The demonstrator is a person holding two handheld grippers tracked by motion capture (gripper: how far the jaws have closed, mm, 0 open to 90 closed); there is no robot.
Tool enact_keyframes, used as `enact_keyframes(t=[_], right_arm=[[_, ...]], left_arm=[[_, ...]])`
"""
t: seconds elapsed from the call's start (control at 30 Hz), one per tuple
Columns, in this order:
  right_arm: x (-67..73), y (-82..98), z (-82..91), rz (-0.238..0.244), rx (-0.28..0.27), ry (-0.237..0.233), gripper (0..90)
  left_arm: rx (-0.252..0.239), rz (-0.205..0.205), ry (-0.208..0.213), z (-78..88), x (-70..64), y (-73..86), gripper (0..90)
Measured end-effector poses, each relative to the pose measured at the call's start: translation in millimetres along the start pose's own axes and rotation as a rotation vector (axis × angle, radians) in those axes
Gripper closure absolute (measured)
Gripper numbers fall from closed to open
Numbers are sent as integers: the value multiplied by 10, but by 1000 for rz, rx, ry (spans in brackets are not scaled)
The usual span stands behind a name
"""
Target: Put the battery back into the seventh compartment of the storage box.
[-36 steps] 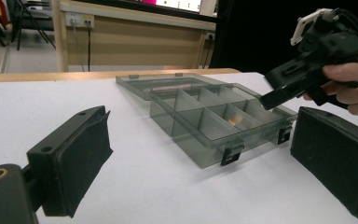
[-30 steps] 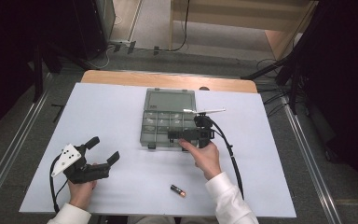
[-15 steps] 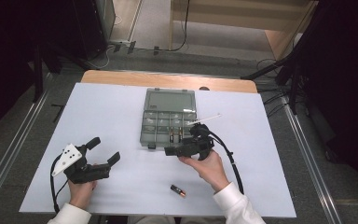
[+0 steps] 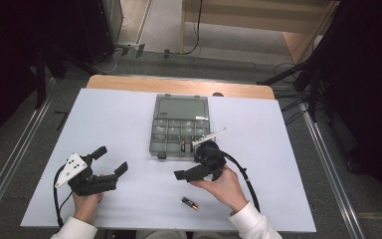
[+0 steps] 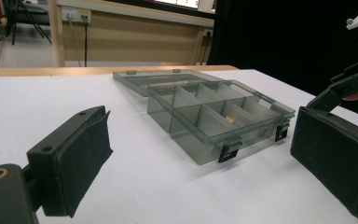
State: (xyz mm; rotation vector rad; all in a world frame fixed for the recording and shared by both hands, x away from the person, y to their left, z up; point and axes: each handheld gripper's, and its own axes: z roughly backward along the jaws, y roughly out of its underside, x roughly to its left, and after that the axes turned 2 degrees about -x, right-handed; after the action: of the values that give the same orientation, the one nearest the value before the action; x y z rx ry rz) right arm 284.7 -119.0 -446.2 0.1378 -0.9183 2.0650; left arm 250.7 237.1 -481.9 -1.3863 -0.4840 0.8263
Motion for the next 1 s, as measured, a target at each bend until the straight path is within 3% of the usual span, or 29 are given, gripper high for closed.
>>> enact_keyframes(t=[0.4,0.63,1.0], right_arm=[[92,108,-92,122,119,111,0],[133,152,-127,149,165,131,0],[238,219,-217,214,254,221,0]], left_arm=[[2,-2,1,0,2,0,45],[-1,-3,-2,2,-1,-1,45],[1,-4,-2,2,-2,-1,45]])
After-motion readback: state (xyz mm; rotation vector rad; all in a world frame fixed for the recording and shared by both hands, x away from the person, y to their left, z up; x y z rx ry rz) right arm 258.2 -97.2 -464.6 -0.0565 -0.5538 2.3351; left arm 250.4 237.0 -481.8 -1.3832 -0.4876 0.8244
